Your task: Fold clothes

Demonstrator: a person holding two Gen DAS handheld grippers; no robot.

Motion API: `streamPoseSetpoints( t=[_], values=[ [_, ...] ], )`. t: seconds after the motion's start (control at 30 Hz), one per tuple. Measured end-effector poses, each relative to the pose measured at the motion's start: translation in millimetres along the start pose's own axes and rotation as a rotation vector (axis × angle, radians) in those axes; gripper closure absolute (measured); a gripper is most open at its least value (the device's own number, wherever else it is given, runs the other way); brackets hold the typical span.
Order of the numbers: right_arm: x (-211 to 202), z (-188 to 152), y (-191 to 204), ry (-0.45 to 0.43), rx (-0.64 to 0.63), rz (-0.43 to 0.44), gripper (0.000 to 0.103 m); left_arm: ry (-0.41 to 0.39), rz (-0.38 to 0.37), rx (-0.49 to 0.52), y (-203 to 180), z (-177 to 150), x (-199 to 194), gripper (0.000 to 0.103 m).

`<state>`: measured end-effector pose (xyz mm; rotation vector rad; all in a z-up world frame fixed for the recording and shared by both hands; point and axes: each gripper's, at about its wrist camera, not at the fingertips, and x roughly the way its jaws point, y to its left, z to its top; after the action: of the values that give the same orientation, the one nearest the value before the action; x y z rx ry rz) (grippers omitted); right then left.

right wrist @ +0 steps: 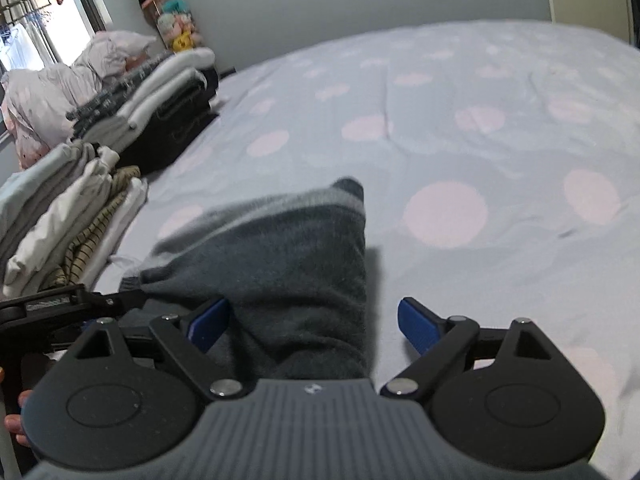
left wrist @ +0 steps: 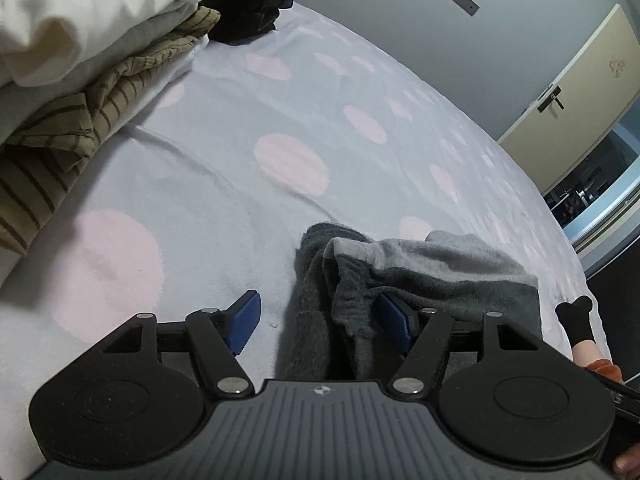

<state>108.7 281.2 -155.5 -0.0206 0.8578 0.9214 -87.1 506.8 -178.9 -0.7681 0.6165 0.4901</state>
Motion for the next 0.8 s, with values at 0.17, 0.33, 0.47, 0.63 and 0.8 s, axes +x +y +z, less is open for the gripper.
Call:
streamPoseSetpoints(
  t=[0.17, 0.33, 0.47, 0.63, 0.8],
  values=[
    [22.3, -2.4, 3.0, 0.071, 0.012, 0.027, 0.011, 0.002, -0.007, -0.013, 0.3, 0.3, 6.3, 0.041],
    [20.7, -2.9, 18.5, 0.061, -0.064, 0.022, 0.034, 0.006, -0.038, -0.025, -1.9, -1.5, 7.1, 0.063],
    [13.2, -3.2, 36.1, 0.047, -0.168, -0.023, 0.057, -0.025, -0.006, 0.027, -13.1, -5.4, 2.6, 0.071],
    [-7.2, 2.3, 47.0, 0.011, -0.176, -0.035, 0.070, -0.079, 0.006, 0.043, -20.9, -12.1, -13.7, 0.080],
    [-39.7, 0.8, 63.3, -0.043, -0.235, -0.021, 0.071, -0.160, -0.016, 0.027, -24.4, -22.2, -46.4, 0.082]
  ],
)
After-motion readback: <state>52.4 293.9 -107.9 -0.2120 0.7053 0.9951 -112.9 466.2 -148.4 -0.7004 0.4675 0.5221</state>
